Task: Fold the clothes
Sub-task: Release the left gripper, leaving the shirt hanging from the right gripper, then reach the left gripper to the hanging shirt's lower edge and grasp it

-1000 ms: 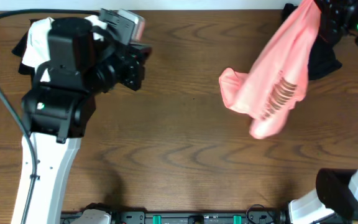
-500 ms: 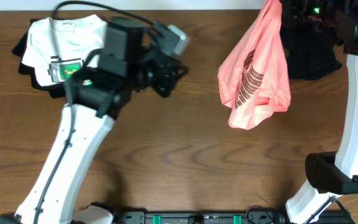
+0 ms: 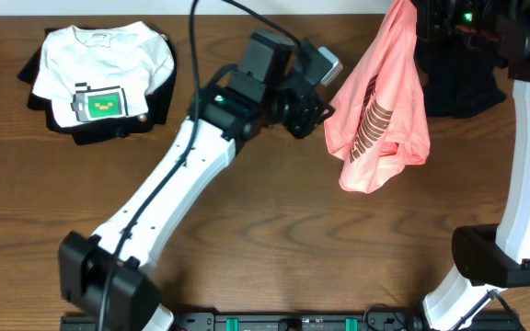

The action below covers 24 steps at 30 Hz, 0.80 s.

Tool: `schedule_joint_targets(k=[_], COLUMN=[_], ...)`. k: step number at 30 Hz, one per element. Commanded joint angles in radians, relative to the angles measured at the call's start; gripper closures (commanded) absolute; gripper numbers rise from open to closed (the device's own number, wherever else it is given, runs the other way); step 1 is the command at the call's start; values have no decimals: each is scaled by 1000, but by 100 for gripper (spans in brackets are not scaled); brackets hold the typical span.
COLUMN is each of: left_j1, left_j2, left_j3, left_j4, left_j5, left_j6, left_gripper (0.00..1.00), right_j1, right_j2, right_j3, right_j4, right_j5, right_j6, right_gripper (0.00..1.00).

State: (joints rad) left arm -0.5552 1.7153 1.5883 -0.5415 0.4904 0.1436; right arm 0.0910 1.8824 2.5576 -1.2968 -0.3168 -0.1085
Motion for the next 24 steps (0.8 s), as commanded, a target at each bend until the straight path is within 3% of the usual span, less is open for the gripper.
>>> schedule_joint_targets(k=[1,7,13,19,24], left_j1=[-16,-45,-86,-135,-163], left_j2=[28,64,75,78,79], left_j3=[-9,-10,-10,-14,-14], left_j4=[51,135,171,179,237], left_j5=[-78,-171,-172,-299,-307], left_j6=[-155,-312,-306,-290,-283], left_gripper=[58,55,52,50,50], right_j1=[-1,-1,-3,-11,-11], right_j2=[-15,-15,-15,-15,-15], right_j3=[13,13,13,13,13], right_j4=[1,-5,-14,-27,-33], right_j5=[0,23,26,25,25], right_j6=[18,18,18,18,18], right_gripper=[99,99,99,99,99])
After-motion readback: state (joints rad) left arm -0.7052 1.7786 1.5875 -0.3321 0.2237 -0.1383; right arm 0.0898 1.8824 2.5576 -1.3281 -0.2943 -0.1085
